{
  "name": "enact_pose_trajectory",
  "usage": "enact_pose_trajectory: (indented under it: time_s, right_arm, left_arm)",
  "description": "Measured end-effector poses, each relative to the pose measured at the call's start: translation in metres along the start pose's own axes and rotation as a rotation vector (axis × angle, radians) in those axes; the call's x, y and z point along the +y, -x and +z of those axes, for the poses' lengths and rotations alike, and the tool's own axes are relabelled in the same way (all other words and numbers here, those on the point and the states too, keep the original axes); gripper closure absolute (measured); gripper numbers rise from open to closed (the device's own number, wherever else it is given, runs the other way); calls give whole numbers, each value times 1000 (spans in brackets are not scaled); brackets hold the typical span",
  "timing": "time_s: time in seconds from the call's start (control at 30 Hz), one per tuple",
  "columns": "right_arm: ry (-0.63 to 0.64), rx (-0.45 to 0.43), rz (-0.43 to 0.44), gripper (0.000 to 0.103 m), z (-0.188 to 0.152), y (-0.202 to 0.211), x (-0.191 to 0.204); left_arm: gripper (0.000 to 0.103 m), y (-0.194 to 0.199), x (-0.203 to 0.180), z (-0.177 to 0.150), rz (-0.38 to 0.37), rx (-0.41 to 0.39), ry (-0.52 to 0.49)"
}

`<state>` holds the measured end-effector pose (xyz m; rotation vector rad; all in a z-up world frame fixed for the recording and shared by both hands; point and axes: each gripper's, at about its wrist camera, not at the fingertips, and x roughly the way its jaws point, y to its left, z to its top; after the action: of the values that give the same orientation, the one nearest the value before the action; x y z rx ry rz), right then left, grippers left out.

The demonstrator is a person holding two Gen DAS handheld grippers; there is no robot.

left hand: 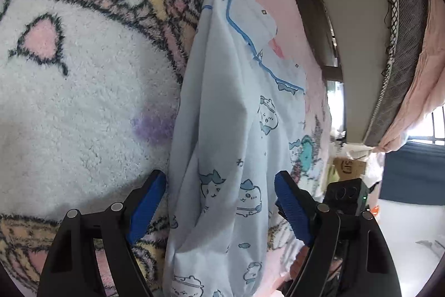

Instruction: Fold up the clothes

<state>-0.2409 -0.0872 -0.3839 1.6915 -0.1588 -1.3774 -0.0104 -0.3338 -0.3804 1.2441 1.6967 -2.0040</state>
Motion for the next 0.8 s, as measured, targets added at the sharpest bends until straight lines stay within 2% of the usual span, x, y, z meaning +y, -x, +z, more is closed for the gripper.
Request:
enact_pose_trajectory:
  time_s: [0.03, 0.1, 0.13, 0.23, 0.37, 0.67, 0.8]
  right_arm:
    - [5, 8, -12, 73, -1, -4, 1]
    - [30, 9, -56, 90, -2, -11, 5]
    - [46, 5, -78, 93, -3, -13, 6]
    - [45, -4, -70, 95, -4, -12, 6]
    - [23, -23, -50, 98, -1, -8, -1]
    - [6, -42, -73, 99, -1, 4, -18]
    - [38, -42, -103, 99, -2, 7, -16]
  left_arm:
    - [24, -2, -4, 0, 19, -4, -18]
    - [43, -4, -9, -4, 61, -11, -59]
    - [67, -6, -9, -5, 83, -5, -71]
    - [84, -9, -4, -4, 119, 6, -58]
    - [92, -7, 3, -3, 137, 12, -39]
    - [92, -2, 7, 2, 152, 34, -44]
    - [92, 8, 9, 5, 196, 32, -66]
